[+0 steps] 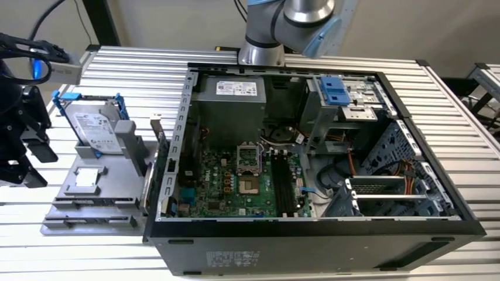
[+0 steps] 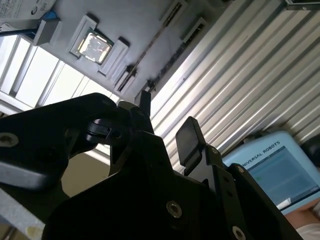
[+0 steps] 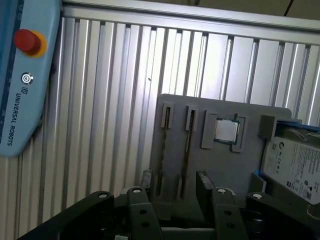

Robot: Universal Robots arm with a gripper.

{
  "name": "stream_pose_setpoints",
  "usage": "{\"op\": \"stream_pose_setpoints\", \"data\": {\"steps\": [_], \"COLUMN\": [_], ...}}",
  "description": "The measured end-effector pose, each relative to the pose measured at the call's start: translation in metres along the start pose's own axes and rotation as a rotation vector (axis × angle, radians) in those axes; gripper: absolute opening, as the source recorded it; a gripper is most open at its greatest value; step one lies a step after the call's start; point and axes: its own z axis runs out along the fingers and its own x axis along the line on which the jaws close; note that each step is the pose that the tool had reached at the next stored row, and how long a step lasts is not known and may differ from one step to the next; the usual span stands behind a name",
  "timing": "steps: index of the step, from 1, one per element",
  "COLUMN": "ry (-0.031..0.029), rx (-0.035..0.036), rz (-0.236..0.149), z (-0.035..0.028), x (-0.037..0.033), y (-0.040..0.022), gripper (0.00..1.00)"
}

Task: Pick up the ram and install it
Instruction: 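Pick up the ram and move it above insertion slot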

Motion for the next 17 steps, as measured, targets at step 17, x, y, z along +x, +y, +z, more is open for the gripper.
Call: {"op": "stream_pose_setpoints", "data": {"steps": [17], "ry": [0.0051], "rx": [-0.0008], "rz": [0.017], "z": [0.0271], "x": [-0.0012], "y": [-0.0002], "gripper": [1.0]}}
